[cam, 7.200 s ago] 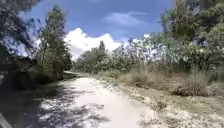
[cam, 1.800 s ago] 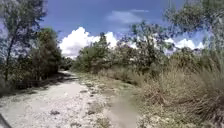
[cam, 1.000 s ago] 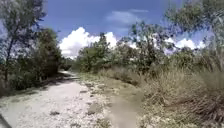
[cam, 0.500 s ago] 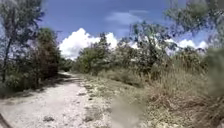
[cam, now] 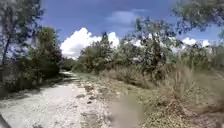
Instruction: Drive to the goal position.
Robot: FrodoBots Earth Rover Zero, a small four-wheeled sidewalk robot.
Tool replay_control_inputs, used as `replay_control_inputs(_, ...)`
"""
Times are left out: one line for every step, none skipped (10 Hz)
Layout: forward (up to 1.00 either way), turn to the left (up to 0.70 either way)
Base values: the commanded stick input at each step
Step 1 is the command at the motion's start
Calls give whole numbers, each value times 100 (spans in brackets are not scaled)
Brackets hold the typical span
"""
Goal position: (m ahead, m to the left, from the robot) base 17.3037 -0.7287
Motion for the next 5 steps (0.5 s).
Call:
replay_control_inputs(50, 50)
replay_control_inputs(50, 29)
replay_control_inputs(50, 0)
replay_control_inputs(50, 3)
replay_control_inputs(50, 13)
